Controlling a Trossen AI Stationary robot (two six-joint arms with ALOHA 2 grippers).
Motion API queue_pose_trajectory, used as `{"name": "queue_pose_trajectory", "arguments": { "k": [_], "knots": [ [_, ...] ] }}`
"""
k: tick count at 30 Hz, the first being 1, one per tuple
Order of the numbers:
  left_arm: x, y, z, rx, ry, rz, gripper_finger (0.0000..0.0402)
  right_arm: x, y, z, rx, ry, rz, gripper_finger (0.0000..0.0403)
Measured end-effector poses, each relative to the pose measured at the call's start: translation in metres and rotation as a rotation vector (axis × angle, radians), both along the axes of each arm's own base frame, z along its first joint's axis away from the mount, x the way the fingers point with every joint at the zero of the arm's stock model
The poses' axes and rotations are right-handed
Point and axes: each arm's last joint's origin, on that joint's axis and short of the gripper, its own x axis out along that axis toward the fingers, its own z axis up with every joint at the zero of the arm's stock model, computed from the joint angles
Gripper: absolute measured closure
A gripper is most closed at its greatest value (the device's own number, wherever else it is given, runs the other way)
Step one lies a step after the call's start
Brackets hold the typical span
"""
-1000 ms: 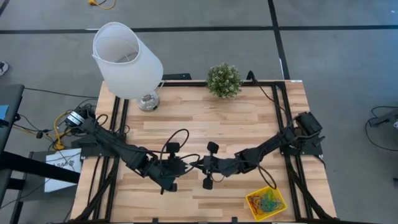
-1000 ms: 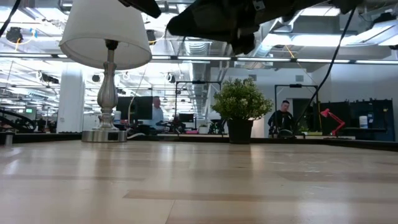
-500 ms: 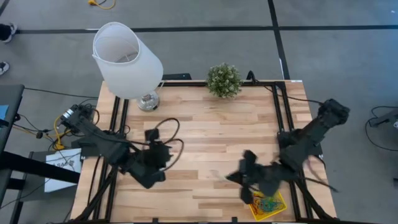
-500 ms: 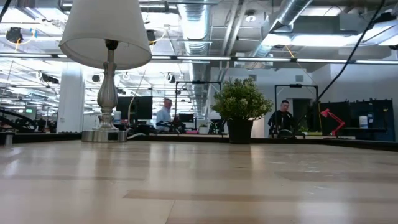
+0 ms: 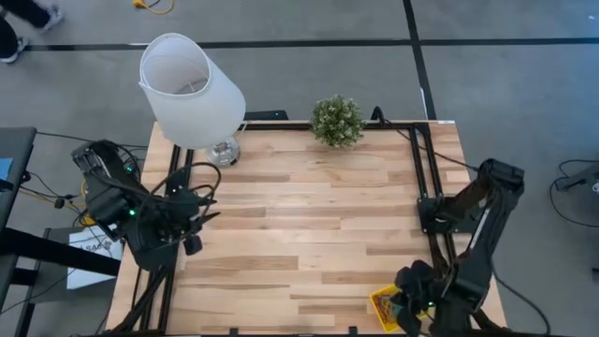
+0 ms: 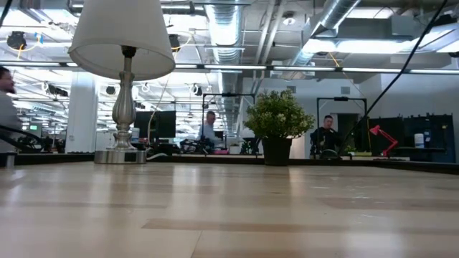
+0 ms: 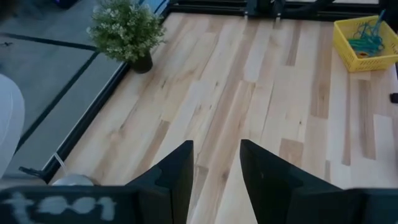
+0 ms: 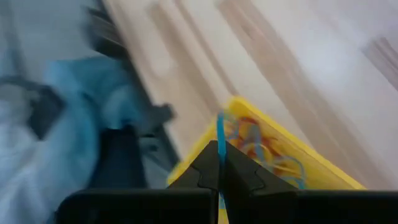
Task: Pick and place rubber bands into bin
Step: Put the blue rubber band into the yellow basket, then return to Home Position
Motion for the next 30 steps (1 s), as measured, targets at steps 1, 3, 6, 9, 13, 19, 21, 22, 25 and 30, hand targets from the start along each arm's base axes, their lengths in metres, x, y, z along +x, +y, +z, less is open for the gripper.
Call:
{"name": "queue_pose_trajectory", "arguments": {
  "k": [1, 3, 6, 9, 13, 19, 21, 22, 25, 30],
  "knots": [
    [-0.001, 0.0, -0.001, -0.002, -0.003, 0.002, 0.0278, 0.0, 0.001, -0.005, -0.01, 0.03, -0.01, 0.0403],
    [-0.002, 0.001, -0.003, -0.006, -0.005, 0.012, 0.0278, 0.003, 0.002, -0.013, -0.013, 0.094, -0.035, 0.0403],
    [0.0, -0.001, -0.006, -0.009, 0.006, 0.013, 0.0278, 0.008, 0.004, -0.022, 0.022, 0.193, -0.057, 0.0402],
    [0.001, -0.003, -0.007, -0.016, 0.021, 0.005, 0.0278, 0.012, 0.006, -0.029, 0.04, 0.268, -0.052, 0.0392],
    [0.001, -0.003, -0.007, -0.012, 0.023, 0.004, 0.0278, 0.015, 0.007, -0.031, 0.074, 0.315, -0.048, 0.0365],
    [0.001, -0.003, -0.007, -0.012, 0.027, 0.001, 0.0278, 0.015, 0.008, -0.028, 0.135, 0.371, -0.033, 0.0333],
    [0.001, -0.003, -0.007, -0.008, 0.029, -0.003, 0.0278, 0.014, 0.007, -0.025, 0.164, 0.387, -0.046, 0.0328],
    [0.001, -0.003, -0.007, -0.006, 0.031, -0.004, 0.0278, 0.013, 0.007, -0.023, 0.174, 0.387, -0.055, 0.0327],
    [0.0, -0.002, -0.008, 0.004, 0.04, -0.004, 0.0278, 0.008, 0.005, -0.014, 0.199, 0.359, -0.067, 0.0326],
    [-0.001, 0.0, -0.008, 0.017, 0.057, -0.004, 0.0278, 0.002, 0.001, 0.0, 0.2, 0.275, -0.022, 0.0326]
  ]
}}
